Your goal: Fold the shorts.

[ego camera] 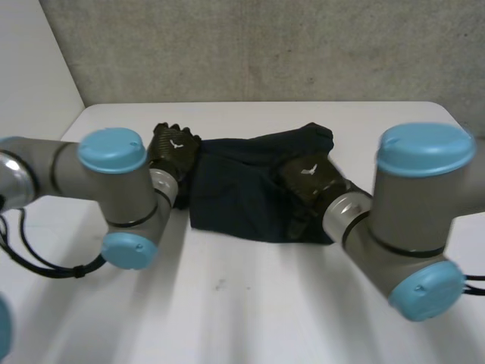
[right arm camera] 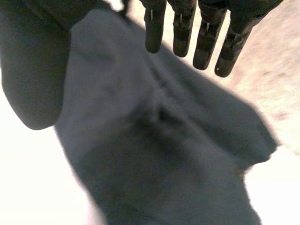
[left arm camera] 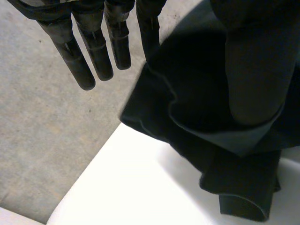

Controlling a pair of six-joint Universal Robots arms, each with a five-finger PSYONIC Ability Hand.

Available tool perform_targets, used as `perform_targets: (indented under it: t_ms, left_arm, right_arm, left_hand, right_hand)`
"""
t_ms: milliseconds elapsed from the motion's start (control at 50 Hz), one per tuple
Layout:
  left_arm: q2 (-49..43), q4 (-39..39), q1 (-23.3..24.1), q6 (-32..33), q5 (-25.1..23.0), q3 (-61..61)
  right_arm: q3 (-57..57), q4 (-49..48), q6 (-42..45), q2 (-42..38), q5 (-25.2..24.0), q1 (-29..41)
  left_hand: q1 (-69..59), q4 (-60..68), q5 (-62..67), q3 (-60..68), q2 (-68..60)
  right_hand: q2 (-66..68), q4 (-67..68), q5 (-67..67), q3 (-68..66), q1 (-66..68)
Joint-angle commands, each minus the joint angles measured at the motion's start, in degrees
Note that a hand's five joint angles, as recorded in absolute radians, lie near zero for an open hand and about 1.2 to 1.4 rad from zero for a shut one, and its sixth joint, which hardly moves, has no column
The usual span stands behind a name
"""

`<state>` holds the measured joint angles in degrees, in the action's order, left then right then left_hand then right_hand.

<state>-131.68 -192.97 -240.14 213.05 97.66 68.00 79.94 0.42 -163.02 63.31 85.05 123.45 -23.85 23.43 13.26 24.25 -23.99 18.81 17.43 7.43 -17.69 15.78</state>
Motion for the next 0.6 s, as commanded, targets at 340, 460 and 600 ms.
perform_targets:
  t_ms: [340,460,600]
  left_arm:
    - [25.78,9.01,-0.94,-18.8,-12.67,28.95]
    - [19.1,8.84,-0.59,-18.72,-12.58,27.55]
    - [14.0,7.78,-0.59,-18.9,-12.67,22.63]
  right_arm:
    - [7.6,2.48,25.91,0.69,-17.81,-25.88]
    - [4.0,2.39,24.34,-5.47,-22.82,-27.64]
    - [-0.49,1.6,17.66,-10.83,-23.44,-27.65]
  left_hand:
    - [-5.2,5.62,5.79,4.8,-5.06]
    - [-5.87,6.29,6.47,5.47,-5.74]
    - [-5.54,5.96,6.13,5.14,-5.4]
  right_hand:
    - [8.43,9.81,9.81,-9.54,11.45]
    - [12.63,14.01,14.01,-13.75,15.66]
    - [16.34,17.72,17.72,-17.45,19.36]
